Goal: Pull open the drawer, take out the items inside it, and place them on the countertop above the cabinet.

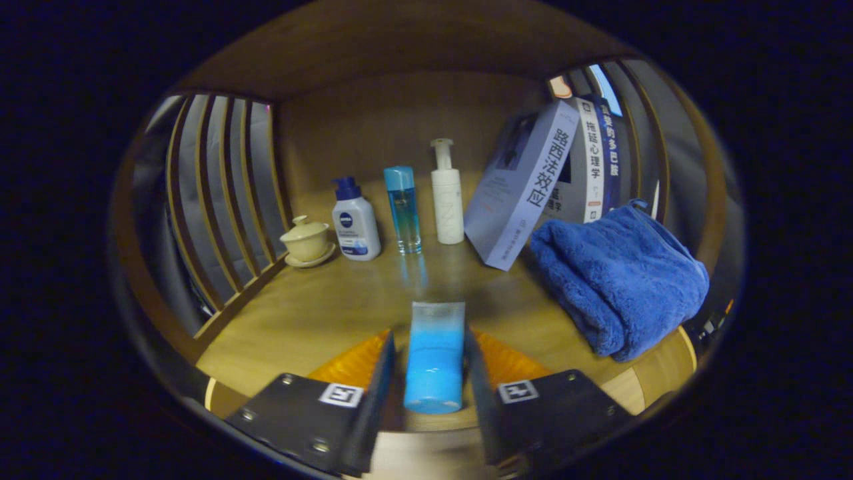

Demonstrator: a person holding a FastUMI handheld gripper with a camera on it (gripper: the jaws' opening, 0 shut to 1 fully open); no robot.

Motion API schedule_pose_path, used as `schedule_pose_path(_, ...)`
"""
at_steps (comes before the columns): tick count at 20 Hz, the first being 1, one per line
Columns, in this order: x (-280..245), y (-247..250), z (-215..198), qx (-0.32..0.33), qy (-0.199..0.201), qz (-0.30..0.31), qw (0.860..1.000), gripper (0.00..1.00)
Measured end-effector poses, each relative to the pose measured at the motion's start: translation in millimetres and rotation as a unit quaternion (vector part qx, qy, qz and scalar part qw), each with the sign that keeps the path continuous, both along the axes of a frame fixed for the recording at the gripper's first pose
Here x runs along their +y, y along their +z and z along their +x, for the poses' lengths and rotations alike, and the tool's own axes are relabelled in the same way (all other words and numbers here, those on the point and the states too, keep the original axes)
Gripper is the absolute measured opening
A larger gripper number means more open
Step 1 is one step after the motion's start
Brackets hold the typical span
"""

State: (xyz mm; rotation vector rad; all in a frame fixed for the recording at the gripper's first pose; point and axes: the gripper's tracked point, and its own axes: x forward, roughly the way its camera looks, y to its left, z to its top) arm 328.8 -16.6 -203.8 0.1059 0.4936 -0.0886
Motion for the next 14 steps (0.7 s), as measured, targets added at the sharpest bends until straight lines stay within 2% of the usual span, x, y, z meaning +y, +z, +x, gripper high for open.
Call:
schedule_pose_path(4, 5, 24, -8, -0.013, 0.013, -0.019, 1.0, 0.99)
schedule_pose_path(10, 16, 58, -38, -0.033, 0.04, -0.049, 0.997, 0.99)
schedule_pose_path(14, 35, 75, -68, -0.045, 0.075, -0.056, 0.995, 0.99)
